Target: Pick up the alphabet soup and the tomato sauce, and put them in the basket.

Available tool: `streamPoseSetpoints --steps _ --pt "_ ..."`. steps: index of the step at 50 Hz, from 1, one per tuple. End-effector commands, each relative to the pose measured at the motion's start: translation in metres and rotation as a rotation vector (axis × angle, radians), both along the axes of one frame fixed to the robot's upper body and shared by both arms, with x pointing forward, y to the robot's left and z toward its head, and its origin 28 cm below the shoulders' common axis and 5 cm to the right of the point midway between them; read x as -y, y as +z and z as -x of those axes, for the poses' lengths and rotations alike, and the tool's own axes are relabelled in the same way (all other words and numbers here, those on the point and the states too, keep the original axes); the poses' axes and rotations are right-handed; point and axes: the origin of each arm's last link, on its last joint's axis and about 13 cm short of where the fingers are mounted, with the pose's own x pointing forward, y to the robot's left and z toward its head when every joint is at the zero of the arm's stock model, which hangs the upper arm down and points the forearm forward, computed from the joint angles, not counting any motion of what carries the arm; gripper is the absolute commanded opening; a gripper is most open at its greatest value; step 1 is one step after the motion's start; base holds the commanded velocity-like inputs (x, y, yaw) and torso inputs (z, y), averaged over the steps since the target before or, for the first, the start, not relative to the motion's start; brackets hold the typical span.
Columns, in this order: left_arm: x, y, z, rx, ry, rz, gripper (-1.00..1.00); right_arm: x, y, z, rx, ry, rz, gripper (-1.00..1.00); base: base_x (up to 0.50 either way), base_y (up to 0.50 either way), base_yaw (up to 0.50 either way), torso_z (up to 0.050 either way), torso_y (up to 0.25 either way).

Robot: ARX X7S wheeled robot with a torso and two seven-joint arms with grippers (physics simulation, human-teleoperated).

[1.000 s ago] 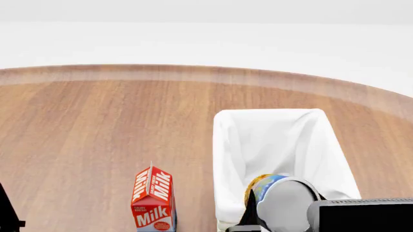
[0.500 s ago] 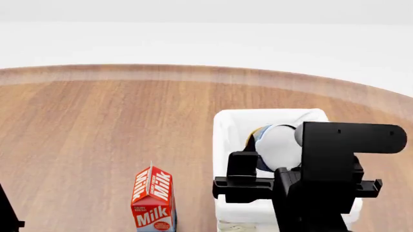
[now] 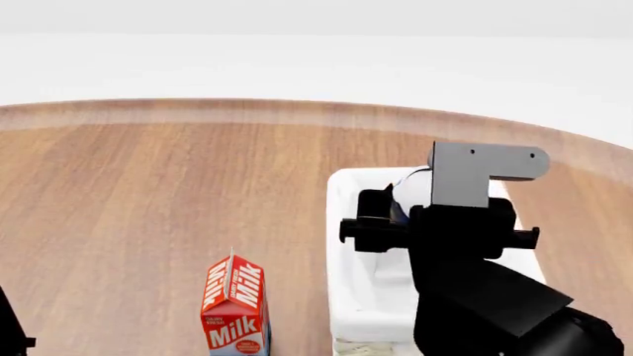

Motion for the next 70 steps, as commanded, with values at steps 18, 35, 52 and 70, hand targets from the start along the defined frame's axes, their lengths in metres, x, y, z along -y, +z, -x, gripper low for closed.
streamPoseSetpoints --steps 18,35,52,70 --pt "0.001 0.000 -0.001 0.000 -0.008 0.001 1.00 -0.002 -0.031 -0.066 -0.153 -0.024 0.086 -1.00 0.00 0.00 0.00 0.000 0.001" --pt "0.001 0.002 -0.001 0.001 -0.010 0.001 1.00 0.001 -0.042 -0.070 -0.230 -0.047 0.107 -1.00 0.00 0.00 0.00 0.000 0.001" --pt "0.001 -0.003 -0.004 -0.004 -0.011 0.002 1.00 0.005 -0.051 -0.067 -0.254 -0.068 0.122 -1.00 0.00 0.00 0.00 0.001 0.001" --pt "0.001 -0.002 -0.003 -0.004 -0.011 0.000 1.00 0.005 -0.049 -0.068 -0.247 -0.060 0.125 -1.00 0.00 0.00 0.00 0.000 0.001"
